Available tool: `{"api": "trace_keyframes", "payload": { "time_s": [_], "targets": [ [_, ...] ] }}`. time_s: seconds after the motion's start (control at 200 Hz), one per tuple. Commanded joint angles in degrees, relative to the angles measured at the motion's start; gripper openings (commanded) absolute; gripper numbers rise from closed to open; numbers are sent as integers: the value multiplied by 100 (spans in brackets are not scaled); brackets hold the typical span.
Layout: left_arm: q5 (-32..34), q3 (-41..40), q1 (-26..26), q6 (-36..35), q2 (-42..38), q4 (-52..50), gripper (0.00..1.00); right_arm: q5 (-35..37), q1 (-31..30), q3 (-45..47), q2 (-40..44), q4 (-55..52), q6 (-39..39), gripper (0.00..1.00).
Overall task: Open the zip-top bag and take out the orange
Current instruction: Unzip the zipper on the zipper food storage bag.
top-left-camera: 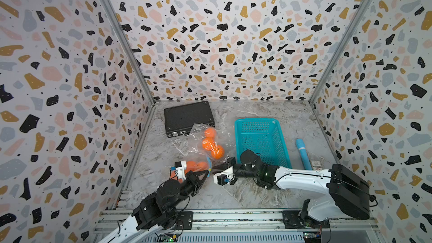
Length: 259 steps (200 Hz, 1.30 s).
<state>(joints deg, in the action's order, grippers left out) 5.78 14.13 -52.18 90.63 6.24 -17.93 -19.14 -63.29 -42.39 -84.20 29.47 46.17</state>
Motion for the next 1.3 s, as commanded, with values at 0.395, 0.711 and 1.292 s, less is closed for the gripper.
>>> {"api": "trace_keyframes", "payload": {
  "time_s": [0.395, 0.711, 1.292],
  "targets": [
    [-151, 153, 17, -151, 162, 403, 0, -193, -24, -234, -416, 719, 217, 24],
    [-162, 254, 26, -313, 195, 365, 0, -225, -10, -322, -349, 455, 111, 1],
    [-379, 1900, 28, -1902, -326, -823, 0, -61, 263, -1999, -944, -2218, 358, 0]
  ]
}}
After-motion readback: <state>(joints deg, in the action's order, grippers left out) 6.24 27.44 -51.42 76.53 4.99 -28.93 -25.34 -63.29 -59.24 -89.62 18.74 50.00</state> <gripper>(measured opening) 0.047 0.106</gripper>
